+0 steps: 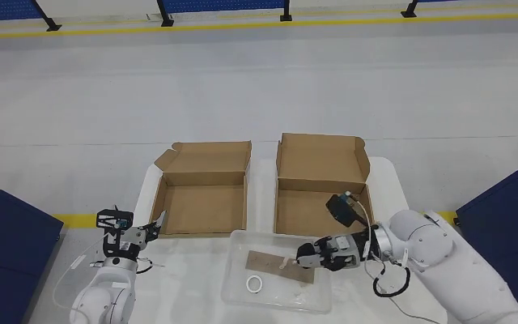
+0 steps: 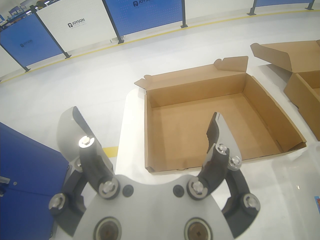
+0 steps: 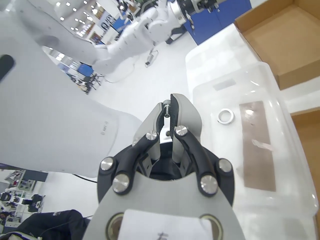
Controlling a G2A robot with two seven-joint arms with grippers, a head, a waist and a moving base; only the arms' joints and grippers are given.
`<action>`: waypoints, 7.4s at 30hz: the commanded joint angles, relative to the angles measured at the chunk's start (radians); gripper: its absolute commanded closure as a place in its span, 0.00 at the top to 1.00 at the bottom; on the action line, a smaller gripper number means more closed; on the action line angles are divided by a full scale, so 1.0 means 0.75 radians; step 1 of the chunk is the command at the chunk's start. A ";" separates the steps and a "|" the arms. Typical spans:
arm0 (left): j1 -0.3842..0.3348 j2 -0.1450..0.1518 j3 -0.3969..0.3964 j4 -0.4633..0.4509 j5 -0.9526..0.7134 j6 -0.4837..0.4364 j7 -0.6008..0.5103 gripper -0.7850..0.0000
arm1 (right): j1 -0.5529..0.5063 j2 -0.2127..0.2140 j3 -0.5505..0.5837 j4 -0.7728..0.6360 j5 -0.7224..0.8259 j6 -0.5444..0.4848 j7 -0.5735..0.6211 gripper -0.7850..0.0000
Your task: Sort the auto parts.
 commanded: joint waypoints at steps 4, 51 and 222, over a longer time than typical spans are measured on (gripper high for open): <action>0.000 0.000 0.000 0.000 0.000 0.000 0.000 1.00 | 0.028 0.032 -0.032 -0.015 0.288 0.033 0.032 0.00; 0.000 0.000 0.000 0.000 0.000 0.000 0.000 1.00 | 0.137 -0.026 0.011 -0.124 1.207 0.321 0.248 0.00; 0.000 0.000 0.000 0.000 0.000 0.000 0.000 1.00 | -0.060 -0.154 0.661 -0.193 -0.038 1.560 0.314 0.00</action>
